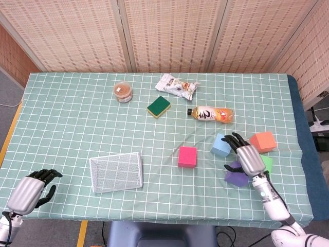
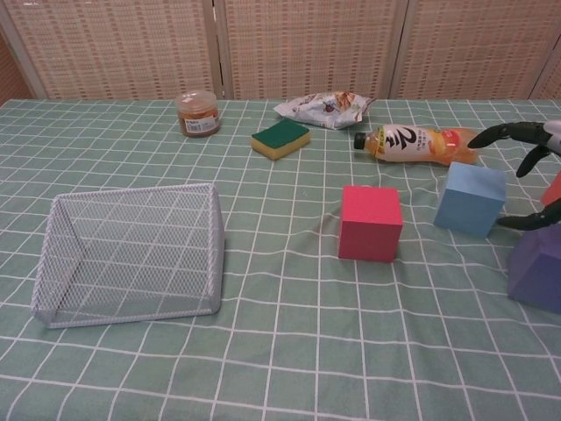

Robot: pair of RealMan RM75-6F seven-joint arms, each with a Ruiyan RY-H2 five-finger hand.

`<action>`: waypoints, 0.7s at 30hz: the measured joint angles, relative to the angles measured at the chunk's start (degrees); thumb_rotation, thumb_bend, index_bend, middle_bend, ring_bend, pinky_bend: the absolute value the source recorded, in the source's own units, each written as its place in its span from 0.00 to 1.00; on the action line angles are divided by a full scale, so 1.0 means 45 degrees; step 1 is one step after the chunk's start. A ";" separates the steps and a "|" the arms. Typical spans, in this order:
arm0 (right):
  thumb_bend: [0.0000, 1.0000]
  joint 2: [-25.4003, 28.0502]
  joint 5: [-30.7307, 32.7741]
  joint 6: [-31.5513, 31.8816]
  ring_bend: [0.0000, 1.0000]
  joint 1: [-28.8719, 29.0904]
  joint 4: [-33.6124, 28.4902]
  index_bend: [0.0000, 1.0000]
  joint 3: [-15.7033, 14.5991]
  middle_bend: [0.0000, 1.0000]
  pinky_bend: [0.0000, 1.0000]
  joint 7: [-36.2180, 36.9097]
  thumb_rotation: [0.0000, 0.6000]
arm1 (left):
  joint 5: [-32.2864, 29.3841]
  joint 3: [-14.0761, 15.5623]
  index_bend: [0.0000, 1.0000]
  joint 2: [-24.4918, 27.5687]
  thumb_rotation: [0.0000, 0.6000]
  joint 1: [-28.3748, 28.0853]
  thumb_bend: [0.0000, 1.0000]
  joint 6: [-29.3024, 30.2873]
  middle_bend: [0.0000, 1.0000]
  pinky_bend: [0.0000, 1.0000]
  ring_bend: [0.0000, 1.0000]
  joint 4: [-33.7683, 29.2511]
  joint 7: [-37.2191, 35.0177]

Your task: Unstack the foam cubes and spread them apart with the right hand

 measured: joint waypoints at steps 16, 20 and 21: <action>0.05 -0.1457 0.1035 -0.0556 0.04 0.0737 0.1493 0.22 0.0534 0.13 0.34 -0.1249 1.00 | 0.0089 0.0069 0.36 -0.0014 1.00 -0.0042 0.54 -0.0081 0.36 0.50 0.35 -0.0006 0.0105; 0.05 -0.1463 0.1929 -0.1116 0.04 0.0855 0.1239 0.22 0.0734 0.12 0.34 -0.2396 1.00 | 0.0083 0.0084 0.36 -0.0020 1.00 -0.0052 0.54 -0.0130 0.36 0.50 0.35 -0.0006 0.0129; 0.05 -0.1481 0.2084 -0.1257 0.04 0.0904 0.1199 0.22 0.0779 0.12 0.34 -0.2500 1.00 | 0.0072 0.0086 0.36 -0.0023 1.00 -0.0057 0.54 -0.0153 0.36 0.50 0.35 -0.0009 0.0135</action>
